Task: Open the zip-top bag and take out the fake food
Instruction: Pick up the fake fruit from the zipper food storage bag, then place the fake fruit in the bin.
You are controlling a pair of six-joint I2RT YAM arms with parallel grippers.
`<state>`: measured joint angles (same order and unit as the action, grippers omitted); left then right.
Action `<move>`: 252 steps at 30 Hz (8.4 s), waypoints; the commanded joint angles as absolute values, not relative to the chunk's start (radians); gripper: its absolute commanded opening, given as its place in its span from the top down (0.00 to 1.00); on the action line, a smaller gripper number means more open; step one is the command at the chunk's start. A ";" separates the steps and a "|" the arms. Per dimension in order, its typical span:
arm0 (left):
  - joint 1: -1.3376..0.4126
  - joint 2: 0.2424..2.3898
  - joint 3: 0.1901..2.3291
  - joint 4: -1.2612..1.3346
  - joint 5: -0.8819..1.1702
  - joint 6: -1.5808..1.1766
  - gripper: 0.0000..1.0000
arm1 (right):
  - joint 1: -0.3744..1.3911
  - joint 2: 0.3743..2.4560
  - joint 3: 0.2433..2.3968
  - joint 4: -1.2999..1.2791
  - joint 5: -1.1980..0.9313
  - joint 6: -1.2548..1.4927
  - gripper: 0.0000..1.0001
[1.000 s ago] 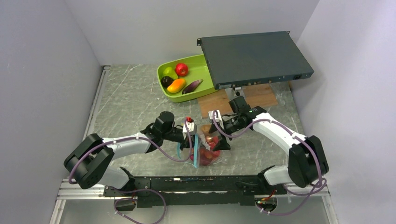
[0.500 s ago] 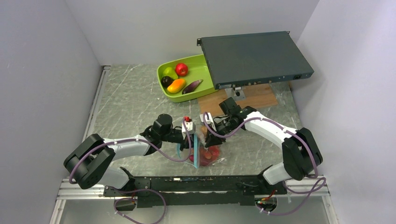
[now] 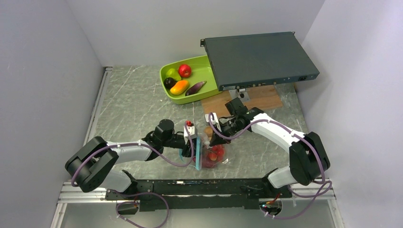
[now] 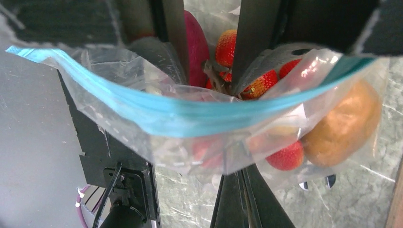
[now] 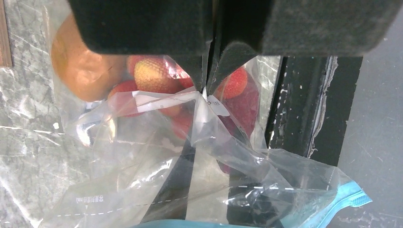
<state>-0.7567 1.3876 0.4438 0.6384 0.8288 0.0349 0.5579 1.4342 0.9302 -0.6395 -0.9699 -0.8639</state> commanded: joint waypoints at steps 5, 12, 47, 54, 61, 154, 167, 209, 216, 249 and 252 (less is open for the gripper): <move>-0.760 1.422 0.439 0.669 0.826 0.014 0.63 | 0.554 1.405 0.948 -0.635 -0.991 -0.876 1.00; -0.759 1.374 0.469 0.586 0.852 0.017 1.00 | 0.543 1.384 0.936 -0.615 -0.927 -0.867 1.00; -0.690 1.189 0.514 0.544 0.692 -0.198 1.00 | 0.564 1.316 0.847 -0.672 -0.868 -1.042 1.00; -0.726 1.199 0.650 0.377 0.658 -0.135 1.00 | 0.574 1.324 0.847 -0.615 -0.805 -0.977 1.00; -0.750 1.157 0.725 0.153 0.559 -0.036 1.00 | 0.571 1.329 0.849 -0.590 -0.745 -0.944 1.00; -0.712 0.837 0.292 0.987 0.577 -0.202 1.00 | 0.377 1.411 0.899 -0.618 -1.119 -0.831 1.00; -0.752 1.012 0.253 1.297 0.533 -0.353 1.00 | 0.359 1.419 0.899 -0.617 -1.138 -0.824 1.00; -0.617 0.720 0.557 0.593 0.257 -0.085 1.00 | 0.359 1.403 0.896 -0.658 -1.069 -0.913 1.00; -0.490 0.818 0.638 0.584 0.207 -0.137 1.00 | 0.361 1.402 0.896 -0.663 -1.058 -0.923 1.00; -0.224 1.644 1.298 0.254 0.253 -0.310 1.00 | 0.412 1.383 0.895 -0.643 -0.917 -0.931 1.00; -0.224 1.692 1.346 0.236 0.230 -0.313 1.00 | 0.413 1.393 0.899 -0.647 -0.908 -0.935 1.00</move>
